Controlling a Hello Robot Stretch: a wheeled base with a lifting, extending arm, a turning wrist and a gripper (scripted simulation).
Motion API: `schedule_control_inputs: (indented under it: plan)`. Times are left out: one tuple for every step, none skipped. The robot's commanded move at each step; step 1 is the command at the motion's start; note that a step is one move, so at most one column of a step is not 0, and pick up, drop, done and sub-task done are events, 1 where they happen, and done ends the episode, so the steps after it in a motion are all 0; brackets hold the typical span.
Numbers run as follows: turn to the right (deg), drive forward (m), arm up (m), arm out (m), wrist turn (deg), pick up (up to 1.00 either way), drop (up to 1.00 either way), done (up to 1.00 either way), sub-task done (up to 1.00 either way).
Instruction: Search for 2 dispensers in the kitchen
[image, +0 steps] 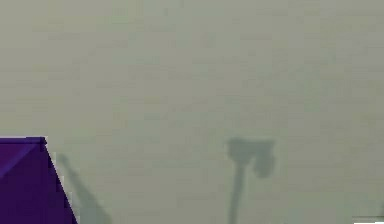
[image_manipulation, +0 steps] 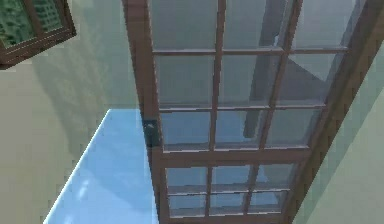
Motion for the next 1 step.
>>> schedule_control_inputs:
  plan:
    - [0.0,0.30,0.00,0.00,0.0,0.00,0.00,0.00,0.00]
